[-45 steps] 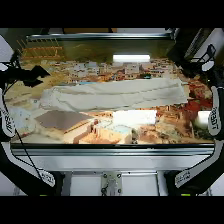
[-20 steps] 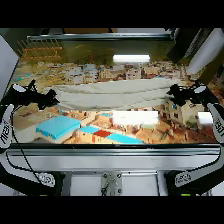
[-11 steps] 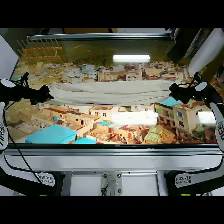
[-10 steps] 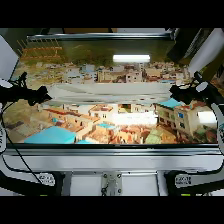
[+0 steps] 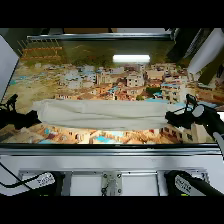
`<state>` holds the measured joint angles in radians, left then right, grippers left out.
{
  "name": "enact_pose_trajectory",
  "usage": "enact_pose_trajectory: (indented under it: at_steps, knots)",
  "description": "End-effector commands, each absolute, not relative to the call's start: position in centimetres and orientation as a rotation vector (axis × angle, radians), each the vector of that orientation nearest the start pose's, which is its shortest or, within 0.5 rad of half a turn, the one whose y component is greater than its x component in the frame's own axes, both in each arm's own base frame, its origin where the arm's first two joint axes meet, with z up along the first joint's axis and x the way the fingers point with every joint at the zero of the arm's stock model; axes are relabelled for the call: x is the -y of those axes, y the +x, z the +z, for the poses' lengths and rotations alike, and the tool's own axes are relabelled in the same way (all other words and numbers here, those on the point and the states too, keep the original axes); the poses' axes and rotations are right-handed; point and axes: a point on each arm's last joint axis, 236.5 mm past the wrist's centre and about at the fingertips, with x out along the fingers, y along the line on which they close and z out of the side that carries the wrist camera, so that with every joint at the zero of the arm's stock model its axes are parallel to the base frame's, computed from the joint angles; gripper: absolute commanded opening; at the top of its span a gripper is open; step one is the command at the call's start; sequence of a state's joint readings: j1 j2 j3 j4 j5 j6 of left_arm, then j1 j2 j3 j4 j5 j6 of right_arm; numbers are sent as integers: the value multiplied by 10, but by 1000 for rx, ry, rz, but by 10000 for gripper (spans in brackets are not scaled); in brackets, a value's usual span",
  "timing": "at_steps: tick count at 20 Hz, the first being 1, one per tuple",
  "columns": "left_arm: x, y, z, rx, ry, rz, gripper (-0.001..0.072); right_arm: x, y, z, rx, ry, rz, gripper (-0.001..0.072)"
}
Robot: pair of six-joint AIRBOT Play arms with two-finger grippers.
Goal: Fold the clothes and pants, and hang the long-sleeved shirts on hangers.
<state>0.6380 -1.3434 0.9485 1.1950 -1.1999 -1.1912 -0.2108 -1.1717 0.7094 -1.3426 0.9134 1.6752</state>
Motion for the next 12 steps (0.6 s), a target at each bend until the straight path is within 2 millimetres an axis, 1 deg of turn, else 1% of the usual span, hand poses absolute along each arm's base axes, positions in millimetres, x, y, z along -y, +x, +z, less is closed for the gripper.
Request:
enact_pose_trajectory:
  at_steps: [1, 2, 3, 4, 5, 7, 8, 9, 10, 11, 12]
  knots:
    - [-126, 259, -76, -1397, -592, 113, 18, 9, 261, -98, -1407, 478, -182, 27]
    - [-127, 256, -75, -1393, -600, 122, 52, 7, 260, -96, -1406, 487, -177, 118]
    - [-128, 256, -71, -1376, -596, 130, 317, 4, 263, -92, -1394, 504, -172, 440]
    - [-130, 260, -64, -1352, -594, 143, 500, 3, 266, -84, -1381, 503, -154, 703]
    - [-134, 266, -52, -1318, -593, 165, 509, 4, 268, -73, -1375, 492, -139, 704]
    - [-139, 282, -21, -1249, -545, 174, 509, 15, 272, -39, -1348, 453, -111, 704]
    - [-138, 290, -3, -1212, -510, 168, 508, 28, 275, -22, -1320, 445, -114, 704]
    - [-133, 298, 11, -1180, -487, 163, 508, 46, 275, -7, -1294, 455, -141, 704]
    - [-124, 306, 24, -1154, -463, 149, 508, 65, 276, 2, -1268, 471, -177, 704]
    - [-111, 313, 35, -1135, -429, 118, 483, 88, 275, 7, -1235, 483, -218, 704]
    - [-94, 319, 42, -1126, -390, 76, 323, 112, 270, 6, -1218, 500, -262, 704]
